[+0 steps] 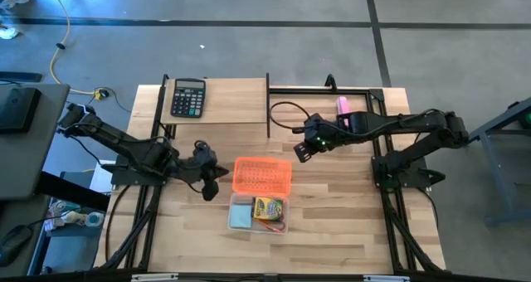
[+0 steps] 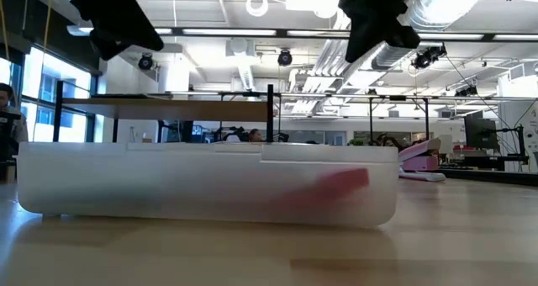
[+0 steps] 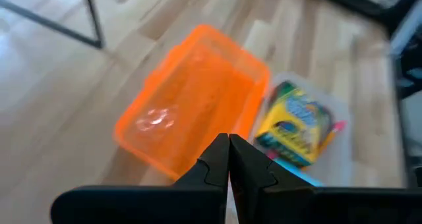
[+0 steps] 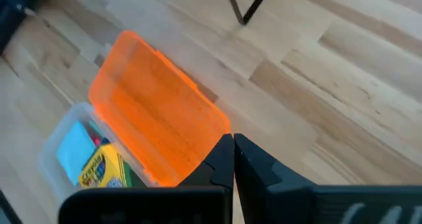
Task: Pack school essentials
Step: Close the orange supply box
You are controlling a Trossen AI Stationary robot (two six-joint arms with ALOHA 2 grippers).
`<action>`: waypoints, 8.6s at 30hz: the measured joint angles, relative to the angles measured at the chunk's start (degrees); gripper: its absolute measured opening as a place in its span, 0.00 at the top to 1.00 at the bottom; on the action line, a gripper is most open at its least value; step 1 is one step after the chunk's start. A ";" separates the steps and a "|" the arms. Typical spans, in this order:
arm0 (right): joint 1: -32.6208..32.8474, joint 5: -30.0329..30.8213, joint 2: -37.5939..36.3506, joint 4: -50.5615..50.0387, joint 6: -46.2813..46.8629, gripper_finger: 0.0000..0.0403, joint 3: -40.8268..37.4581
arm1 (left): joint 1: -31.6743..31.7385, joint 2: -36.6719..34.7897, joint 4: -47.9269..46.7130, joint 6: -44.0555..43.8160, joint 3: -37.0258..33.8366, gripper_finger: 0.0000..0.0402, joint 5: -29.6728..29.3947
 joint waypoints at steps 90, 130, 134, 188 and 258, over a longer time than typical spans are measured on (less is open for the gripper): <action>-5.58 -10.42 21.62 25.81 -31.89 0.98 -9.77 | 17.25 -2.97 1.01 -12.17 -5.26 0.75 28.26; -4.71 6.71 19.04 12.99 -39.37 0.97 1.97 | -1.02 20.75 26.29 -15.76 -5.24 0.75 42.67; -4.17 9.03 19.04 12.96 -41.97 0.97 1.97 | -1.06 24.41 28.43 -15.12 -5.22 0.75 40.01; 2.18 16.87 22.58 9.71 -41.15 0.97 6.01 | -5.34 28.26 28.22 -12.74 -5.17 0.75 17.50; 10.47 12.47 22.38 1.98 -39.65 0.84 15.36 | -2.23 28.39 27.61 -16.82 -5.26 0.75 8.69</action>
